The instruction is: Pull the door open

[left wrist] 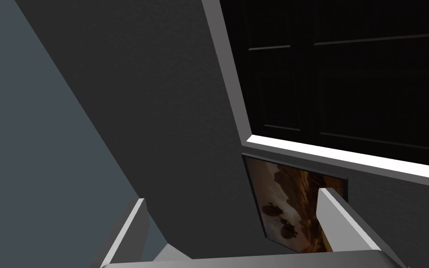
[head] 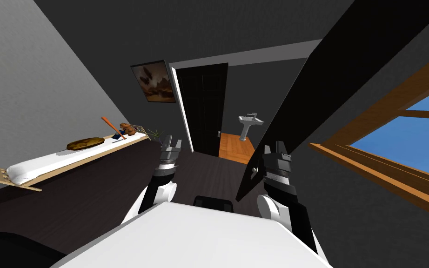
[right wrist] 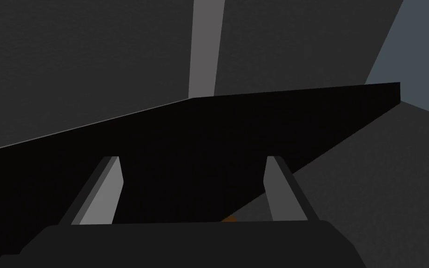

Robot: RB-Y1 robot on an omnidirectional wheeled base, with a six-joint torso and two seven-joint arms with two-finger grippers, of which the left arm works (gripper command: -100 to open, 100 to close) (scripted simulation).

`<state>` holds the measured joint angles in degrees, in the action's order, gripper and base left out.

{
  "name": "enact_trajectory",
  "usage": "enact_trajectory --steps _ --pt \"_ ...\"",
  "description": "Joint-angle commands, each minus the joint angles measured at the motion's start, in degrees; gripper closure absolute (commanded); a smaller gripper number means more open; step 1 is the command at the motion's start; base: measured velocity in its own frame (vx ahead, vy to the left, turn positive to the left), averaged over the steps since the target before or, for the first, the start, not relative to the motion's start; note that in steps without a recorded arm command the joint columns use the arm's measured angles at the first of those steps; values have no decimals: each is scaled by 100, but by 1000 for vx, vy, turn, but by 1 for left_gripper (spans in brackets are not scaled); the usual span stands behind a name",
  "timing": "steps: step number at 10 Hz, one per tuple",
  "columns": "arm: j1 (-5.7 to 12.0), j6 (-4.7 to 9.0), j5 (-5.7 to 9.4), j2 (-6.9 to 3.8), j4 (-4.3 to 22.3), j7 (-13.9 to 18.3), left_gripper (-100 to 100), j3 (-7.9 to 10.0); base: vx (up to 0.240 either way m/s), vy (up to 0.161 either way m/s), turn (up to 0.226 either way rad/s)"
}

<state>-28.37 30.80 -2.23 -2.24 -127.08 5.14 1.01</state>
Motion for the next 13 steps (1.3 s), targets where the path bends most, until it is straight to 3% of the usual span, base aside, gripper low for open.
enact_trajectory --steps 1,10,13 --pt "44 36 13 -31 171 -17 -100 -7 94 4 -33" --pt "303 196 61 -155 1160 -148 -100 -119 97 4 -43" --pt "453 290 89 -196 1735 -225 -100 -185 136 2 -62"
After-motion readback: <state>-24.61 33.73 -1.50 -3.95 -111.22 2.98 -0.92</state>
